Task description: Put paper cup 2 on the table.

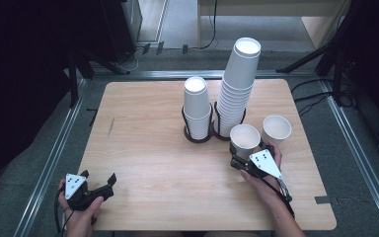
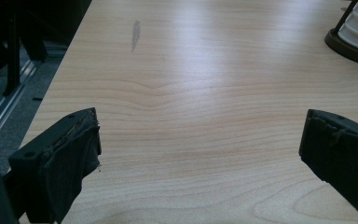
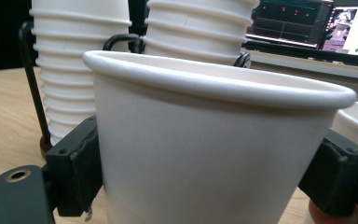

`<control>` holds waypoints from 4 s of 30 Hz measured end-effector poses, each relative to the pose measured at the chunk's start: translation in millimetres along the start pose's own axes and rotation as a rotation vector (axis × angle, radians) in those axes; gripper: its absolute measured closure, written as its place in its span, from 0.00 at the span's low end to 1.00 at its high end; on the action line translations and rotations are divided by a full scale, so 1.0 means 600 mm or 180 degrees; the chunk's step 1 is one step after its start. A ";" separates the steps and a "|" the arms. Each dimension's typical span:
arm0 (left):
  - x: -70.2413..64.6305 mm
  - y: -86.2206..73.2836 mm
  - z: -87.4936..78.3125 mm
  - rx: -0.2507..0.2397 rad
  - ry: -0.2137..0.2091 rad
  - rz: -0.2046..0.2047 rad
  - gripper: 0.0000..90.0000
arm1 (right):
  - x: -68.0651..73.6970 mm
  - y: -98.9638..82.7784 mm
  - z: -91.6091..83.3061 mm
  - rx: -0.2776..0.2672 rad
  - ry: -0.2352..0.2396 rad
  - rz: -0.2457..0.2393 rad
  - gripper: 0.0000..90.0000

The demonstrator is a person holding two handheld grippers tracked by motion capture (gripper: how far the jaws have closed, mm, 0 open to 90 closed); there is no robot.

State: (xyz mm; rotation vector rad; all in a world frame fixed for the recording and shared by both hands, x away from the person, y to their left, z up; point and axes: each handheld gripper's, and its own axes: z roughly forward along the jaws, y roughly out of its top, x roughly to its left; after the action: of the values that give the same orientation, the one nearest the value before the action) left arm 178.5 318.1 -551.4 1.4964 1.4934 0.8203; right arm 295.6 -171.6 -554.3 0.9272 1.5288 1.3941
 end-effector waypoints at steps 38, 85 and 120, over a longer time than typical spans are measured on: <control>0.000 -0.001 0.004 0.0032 -0.0043 -0.0027 0.00 | -0.004 0.005 -0.004 0.0448 0.0092 0.0126 0.13; -0.003 -0.006 -0.001 -0.0004 -0.0079 -0.0022 0.00 | -0.037 0.037 -0.118 0.0488 0.0251 0.0153 0.00; 0.002 -0.006 -0.001 -0.0015 -0.0098 -0.0120 0.00 | -0.200 -0.013 -0.246 0.0693 -0.0734 0.0387 0.00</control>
State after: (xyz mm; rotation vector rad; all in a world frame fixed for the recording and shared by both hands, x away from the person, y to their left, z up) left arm 176.7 319.1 -554.7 1.4666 1.4917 0.7747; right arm 202.2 -337.4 -546.5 1.2870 1.4869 1.1713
